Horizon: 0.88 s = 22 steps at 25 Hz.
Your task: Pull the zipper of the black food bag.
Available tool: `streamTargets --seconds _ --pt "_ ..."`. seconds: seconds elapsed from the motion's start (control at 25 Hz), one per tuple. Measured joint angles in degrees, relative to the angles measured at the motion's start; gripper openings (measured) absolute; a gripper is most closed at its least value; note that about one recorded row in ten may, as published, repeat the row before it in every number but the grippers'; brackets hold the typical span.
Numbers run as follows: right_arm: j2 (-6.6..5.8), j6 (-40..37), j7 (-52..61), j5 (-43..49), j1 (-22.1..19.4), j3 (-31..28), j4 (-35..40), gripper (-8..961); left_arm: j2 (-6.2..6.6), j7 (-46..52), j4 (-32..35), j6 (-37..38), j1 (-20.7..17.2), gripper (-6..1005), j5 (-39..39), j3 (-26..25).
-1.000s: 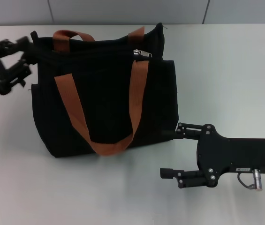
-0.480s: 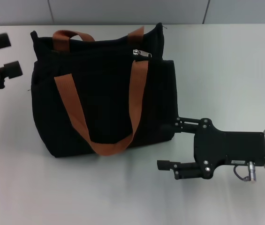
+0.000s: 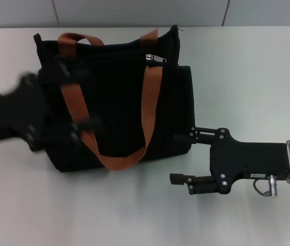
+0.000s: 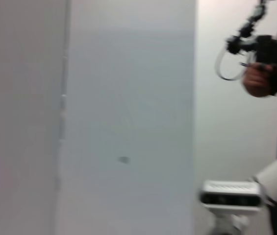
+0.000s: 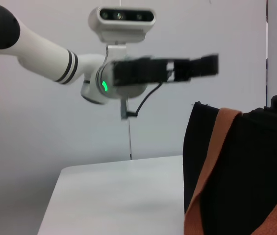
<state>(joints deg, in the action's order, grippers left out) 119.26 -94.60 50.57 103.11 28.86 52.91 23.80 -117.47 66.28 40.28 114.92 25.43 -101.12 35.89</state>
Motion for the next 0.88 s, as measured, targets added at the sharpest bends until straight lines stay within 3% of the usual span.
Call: streamTargets --seconds 0.04,0.08,0.16,0.56,0.88 --pt "0.01 -0.1 -0.2 0.0 0.0 0.1 -0.2 783 -0.63 -2.7 -1.4 -0.2 -0.6 820 -0.6 3.3" --pt "0.01 -0.1 -0.2 0.0 0.0 0.1 -0.2 783 -0.63 -2.7 -1.4 -0.2 -0.6 820 -0.6 3.3" --pt "0.01 -0.4 -0.2 0.0 0.0 0.4 -0.7 783 -0.65 -5.9 -5.2 -1.0 -1.7 819 -1.2 8.2" --pt "0.02 -0.7 -0.3 0.1 -0.8 4.7 -3.1 783 -0.32 -11.7 -10.1 -11.8 -6.7 813 -7.5 9.9" --pt "0.12 0.1 -1.4 0.0 -0.8 5.2 -4.5 783 -0.38 -11.7 -10.9 -12.0 -7.1 809 -9.0 10.3"
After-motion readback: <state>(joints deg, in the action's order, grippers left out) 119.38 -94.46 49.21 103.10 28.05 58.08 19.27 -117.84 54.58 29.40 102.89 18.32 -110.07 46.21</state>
